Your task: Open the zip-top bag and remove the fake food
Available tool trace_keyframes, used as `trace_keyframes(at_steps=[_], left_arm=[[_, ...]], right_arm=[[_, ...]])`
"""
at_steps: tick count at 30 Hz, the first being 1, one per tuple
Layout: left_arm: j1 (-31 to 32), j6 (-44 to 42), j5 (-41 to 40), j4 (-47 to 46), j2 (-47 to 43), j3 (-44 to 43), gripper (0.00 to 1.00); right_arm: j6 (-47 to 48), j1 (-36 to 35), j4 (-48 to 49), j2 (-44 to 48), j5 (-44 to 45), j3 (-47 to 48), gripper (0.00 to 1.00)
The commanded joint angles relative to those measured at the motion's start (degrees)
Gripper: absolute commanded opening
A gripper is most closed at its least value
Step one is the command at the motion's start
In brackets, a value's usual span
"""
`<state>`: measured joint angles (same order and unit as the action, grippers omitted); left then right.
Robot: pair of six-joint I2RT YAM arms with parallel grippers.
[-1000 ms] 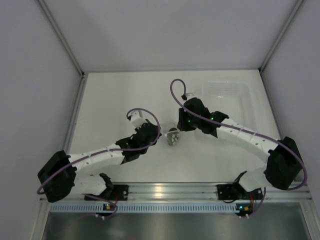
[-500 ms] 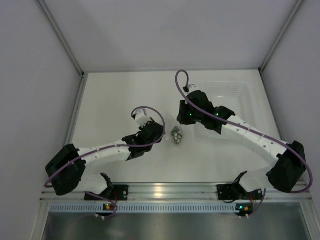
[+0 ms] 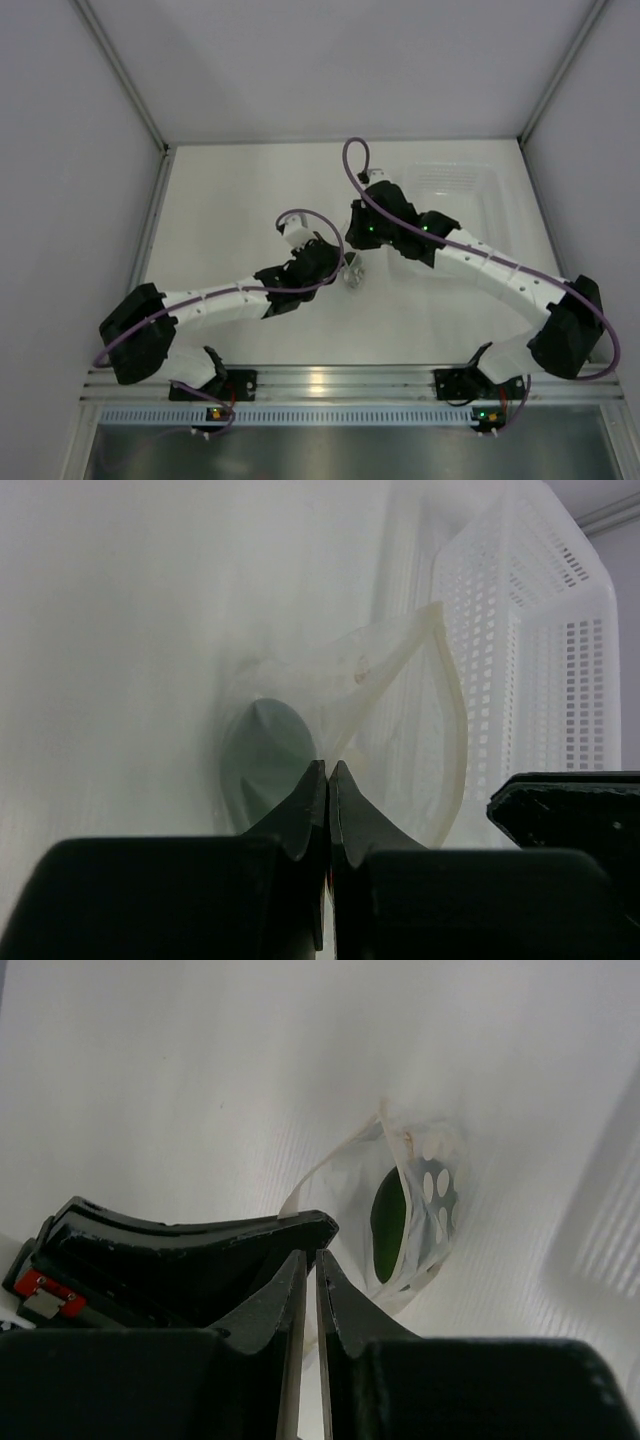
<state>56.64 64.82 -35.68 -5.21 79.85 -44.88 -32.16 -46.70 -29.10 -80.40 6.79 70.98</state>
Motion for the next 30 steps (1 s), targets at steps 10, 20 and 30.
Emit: trace_keyframes(at_steps=[10,20,30], left_arm=[[3.4,4.5,-4.3,-1.5,1.2,-2.7,0.00],[3.9,5.2,-5.5,-1.5,-1.2,-0.9,0.00],[4.0,9.1,-7.5,-1.5,-3.5,3.6,0.00]], right_arm=[[-5.4,-0.6,3.3,-7.1,3.9,-2.6,0.06],[-3.6,0.4,-1.6,-15.1,8.6,0.6,0.03],[-0.4,1.3,-8.9,-16.7,13.8,2.8,0.02]])
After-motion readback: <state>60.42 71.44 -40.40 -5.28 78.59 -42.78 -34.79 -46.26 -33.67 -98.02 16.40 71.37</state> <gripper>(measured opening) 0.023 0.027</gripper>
